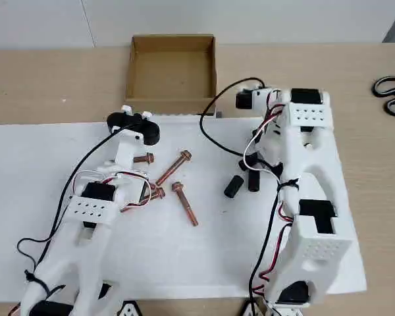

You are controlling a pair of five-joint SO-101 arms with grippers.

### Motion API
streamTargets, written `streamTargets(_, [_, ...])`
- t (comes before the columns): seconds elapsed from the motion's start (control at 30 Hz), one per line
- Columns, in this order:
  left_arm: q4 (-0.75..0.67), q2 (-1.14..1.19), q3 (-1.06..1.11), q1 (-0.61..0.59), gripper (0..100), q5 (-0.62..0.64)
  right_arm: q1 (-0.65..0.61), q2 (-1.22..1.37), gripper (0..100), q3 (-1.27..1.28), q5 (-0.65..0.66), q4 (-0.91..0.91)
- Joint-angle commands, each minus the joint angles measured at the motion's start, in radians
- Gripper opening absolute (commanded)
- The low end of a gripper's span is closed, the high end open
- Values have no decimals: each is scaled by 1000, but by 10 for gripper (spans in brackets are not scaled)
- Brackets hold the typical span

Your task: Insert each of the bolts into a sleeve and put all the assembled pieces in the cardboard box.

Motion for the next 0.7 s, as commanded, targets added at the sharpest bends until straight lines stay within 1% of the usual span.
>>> streamTargets(0.0, [-20,0,-4,2,6,5,-27,-19,6,-80,-35,76])
streamTargets(0.13, [-20,0,-4,2,6,5,-38,-130,6,-83,-101,97])
streamTargets(0.33, [-23,0,-4,2,6,5,-56,-433,4,-51,-109,99])
streamTargets(0.53, [-38,2,-1,2,6,6,-76,-711,4,215,-112,97])
streamTargets(0.57, [-38,2,-1,2,6,6,-76,-757,4,264,-127,97])
streamTargets(0.67, [-40,2,2,3,6,6,-76,-880,4,404,-239,93])
